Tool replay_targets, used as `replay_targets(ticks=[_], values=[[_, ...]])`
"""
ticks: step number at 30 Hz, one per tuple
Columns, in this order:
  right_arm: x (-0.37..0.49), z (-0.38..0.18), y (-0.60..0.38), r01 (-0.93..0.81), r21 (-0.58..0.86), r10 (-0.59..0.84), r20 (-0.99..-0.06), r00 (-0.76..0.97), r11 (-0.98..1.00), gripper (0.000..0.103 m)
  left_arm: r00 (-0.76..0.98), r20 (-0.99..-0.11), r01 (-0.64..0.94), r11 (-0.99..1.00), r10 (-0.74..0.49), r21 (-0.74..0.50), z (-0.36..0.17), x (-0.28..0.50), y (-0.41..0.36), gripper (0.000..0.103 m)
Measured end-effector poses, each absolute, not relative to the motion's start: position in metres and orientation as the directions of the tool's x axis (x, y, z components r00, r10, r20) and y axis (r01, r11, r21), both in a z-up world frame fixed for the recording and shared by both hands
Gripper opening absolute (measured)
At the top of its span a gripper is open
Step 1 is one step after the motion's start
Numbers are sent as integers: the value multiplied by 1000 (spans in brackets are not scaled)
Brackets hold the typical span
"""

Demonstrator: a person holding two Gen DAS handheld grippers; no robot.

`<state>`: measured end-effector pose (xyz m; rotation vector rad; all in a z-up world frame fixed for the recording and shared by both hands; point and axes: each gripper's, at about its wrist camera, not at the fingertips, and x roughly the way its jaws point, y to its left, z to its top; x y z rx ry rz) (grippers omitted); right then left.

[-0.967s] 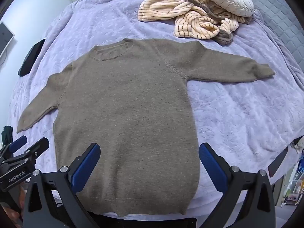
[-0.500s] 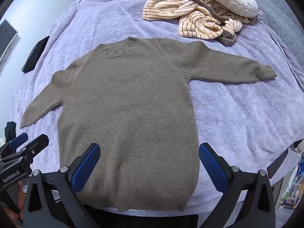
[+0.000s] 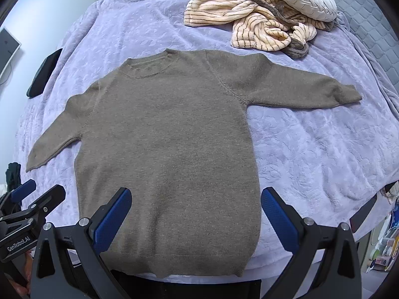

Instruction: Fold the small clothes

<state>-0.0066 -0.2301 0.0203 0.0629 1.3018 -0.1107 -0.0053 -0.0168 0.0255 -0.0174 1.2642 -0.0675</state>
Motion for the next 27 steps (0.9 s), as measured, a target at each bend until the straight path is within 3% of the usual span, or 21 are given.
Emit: replay_targets(ticks=[27], values=[[-5, 19, -229, 93, -35, -57, -967, 250, 995, 103, 317, -947, 68, 997, -54, -34, 27, -11, -27, 102]])
